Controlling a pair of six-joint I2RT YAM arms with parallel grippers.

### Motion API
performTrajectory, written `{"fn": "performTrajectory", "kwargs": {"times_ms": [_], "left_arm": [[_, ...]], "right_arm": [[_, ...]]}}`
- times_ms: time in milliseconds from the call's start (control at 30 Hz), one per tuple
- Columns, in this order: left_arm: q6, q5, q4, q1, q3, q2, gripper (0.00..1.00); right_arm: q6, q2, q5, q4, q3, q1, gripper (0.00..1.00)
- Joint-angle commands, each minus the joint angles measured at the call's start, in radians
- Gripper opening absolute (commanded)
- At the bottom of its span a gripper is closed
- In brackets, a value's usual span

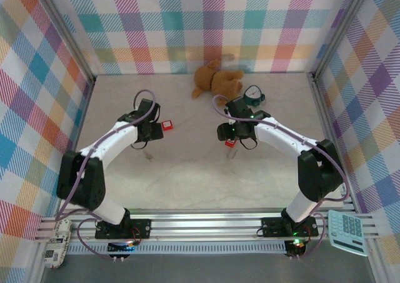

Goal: Unlock with the key

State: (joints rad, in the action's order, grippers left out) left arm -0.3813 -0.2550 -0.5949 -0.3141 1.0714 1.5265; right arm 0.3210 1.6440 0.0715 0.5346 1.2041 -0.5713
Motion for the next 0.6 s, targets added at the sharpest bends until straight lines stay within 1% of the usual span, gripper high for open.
{"fn": "performTrajectory", "kwargs": {"times_ms": [0, 33, 100, 233, 367, 467, 567], "left_arm": [[-0.082, -0.083, -0.012, -0.004, -0.079, -0.033, 0.66], [-0.083, -0.061, -0.001, -0.001, -0.105, -0.046, 0.63], [-0.075, -0.008, 0.028, -0.001, -0.146, -0.058, 0.61], [-0.065, 0.036, 0.103, 0.003, -0.204, -0.044, 0.66], [0.0, 0.181, 0.21, 0.01, -0.25, -0.026, 0.66], [0.013, 0.189, 0.255, 0.01, -0.287, -0.034, 0.68], [0.003, 0.226, 0.29, 0.01, -0.296, 0.006, 0.68]], "right_arm": [[0.017, -0.038, -0.096, -0.041, -0.018, -0.018, 0.56], [0.022, -0.046, -0.117, -0.052, -0.026, -0.023, 0.55], [0.035, -0.056, -0.14, -0.07, -0.041, -0.031, 0.54], [0.038, -0.065, -0.142, -0.066, -0.052, -0.06, 0.54], [0.039, -0.078, -0.13, -0.052, -0.059, -0.077, 0.54], [0.037, -0.092, -0.129, -0.042, -0.067, -0.084, 0.54], [0.039, -0.098, -0.125, -0.032, -0.066, -0.087, 0.54]]}}
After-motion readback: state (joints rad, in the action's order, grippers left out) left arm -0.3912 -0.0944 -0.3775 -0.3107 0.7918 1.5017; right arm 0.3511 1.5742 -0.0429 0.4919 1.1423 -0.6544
